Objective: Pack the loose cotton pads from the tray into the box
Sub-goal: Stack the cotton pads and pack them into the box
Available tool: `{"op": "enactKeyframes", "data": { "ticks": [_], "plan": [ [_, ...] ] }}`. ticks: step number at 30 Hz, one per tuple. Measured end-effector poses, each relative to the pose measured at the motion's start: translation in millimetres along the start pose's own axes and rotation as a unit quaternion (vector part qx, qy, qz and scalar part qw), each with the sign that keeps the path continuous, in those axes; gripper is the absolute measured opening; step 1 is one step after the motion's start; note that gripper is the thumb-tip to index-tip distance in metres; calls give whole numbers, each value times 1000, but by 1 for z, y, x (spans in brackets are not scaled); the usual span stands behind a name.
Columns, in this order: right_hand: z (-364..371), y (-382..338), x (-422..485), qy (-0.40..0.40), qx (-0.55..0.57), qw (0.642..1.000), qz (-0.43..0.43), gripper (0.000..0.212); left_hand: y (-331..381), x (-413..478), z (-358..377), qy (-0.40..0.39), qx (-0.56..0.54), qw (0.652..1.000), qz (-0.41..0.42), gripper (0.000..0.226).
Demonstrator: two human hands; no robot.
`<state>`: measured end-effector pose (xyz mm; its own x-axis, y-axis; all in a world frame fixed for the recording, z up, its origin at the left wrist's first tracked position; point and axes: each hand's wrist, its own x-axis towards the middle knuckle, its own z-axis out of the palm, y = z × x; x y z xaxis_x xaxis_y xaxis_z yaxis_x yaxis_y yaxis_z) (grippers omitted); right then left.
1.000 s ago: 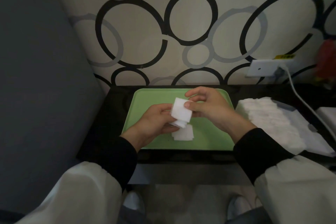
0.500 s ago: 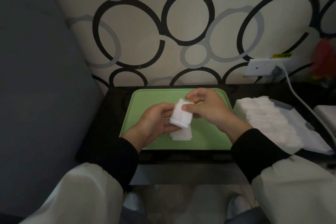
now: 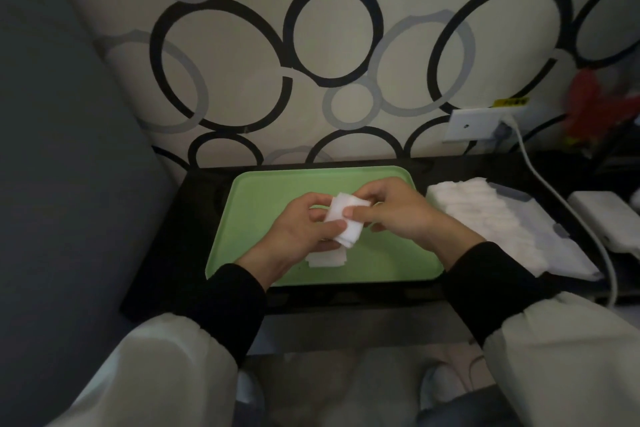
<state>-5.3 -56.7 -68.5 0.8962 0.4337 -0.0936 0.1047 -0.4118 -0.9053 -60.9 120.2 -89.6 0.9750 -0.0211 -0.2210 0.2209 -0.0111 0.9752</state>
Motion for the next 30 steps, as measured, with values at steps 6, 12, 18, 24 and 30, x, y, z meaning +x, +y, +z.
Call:
{"op": "enactKeyframes", "data": {
  "ticks": [6,12,18,24,30],
  "plan": [
    [-30,7,-16,-59,-16,998,14,17,9,1,27,0,33,999,31,34],
    [-96,21,-48,116,125,985,14,24,14,8,74,10,87,992,93,18],
    [-151,58,-89,219,172,960,34,23,10,24,137,-16,322,923,209,47],
    [-172,85,-110,250,159,953,60,16,8,43,173,-117,539,821,148,131],
    [-180,93,-117,235,138,960,58,20,9,64,174,-137,563,809,101,128]
  ]
}}
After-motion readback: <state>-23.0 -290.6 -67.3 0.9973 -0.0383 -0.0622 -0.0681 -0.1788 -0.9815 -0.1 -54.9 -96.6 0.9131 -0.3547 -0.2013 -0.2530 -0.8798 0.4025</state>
